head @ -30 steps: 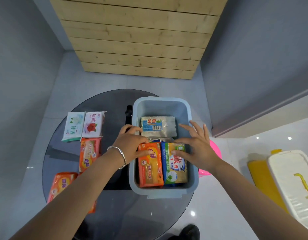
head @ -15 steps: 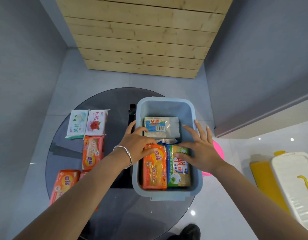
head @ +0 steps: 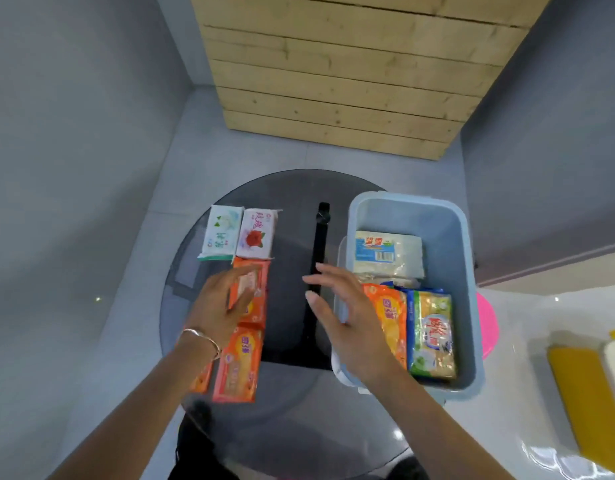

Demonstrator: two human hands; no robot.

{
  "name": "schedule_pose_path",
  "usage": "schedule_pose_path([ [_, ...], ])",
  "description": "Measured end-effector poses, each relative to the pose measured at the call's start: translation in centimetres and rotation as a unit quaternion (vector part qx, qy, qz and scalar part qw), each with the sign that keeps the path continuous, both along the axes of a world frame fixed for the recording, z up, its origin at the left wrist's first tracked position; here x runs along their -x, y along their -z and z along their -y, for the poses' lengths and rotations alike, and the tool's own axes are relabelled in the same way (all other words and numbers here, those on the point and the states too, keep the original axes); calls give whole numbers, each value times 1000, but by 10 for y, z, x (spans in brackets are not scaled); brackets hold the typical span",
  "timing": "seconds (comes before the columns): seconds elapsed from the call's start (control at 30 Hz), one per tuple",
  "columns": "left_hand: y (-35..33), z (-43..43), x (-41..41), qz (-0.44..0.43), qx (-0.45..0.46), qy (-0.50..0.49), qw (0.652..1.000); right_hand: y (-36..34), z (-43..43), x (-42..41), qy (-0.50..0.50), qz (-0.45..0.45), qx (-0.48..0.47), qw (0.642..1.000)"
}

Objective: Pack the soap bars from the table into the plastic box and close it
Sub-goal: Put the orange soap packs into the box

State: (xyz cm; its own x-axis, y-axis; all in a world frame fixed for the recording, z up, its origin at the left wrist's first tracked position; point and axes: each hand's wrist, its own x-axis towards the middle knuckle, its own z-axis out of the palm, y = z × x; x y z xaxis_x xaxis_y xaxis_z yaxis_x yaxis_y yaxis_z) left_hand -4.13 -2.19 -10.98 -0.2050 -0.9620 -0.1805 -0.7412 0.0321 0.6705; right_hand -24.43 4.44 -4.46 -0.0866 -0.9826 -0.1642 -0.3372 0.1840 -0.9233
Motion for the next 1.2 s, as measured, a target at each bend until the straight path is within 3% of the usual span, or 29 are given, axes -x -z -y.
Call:
schedule_pose_path([
  [0.1, 22, -13, -45, 12, -89, -74, 993, 27, 0, -51, 10, 97, -104, 990],
  [0.23, 44, -37, -83, 11, -157, -119, 980, 79, -11, -90, 63, 93, -289, 951],
  [0.33, 59, -51, -101, -7, -202, -140, 969, 103, -21, -108, 129, 104, -374, 913],
  [0.47, 71, -67, -106, -44, -232, -173, 956, 116, -33, -137, 132, 98, -352, 922],
  [0.63, 62, -84, -101, -184, -238, -242, 922, 119, -44, -158, 218, 163, -326, 905],
  [0.83, 65, -88, -111, -178, -301, -303, 887, 118, -48, -149, 169, 144, -375, 900],
  [1.2, 4, -49, -62, -237, -256, -233, 908, 30, -13, -81, 134, 269, -256, 919],
])
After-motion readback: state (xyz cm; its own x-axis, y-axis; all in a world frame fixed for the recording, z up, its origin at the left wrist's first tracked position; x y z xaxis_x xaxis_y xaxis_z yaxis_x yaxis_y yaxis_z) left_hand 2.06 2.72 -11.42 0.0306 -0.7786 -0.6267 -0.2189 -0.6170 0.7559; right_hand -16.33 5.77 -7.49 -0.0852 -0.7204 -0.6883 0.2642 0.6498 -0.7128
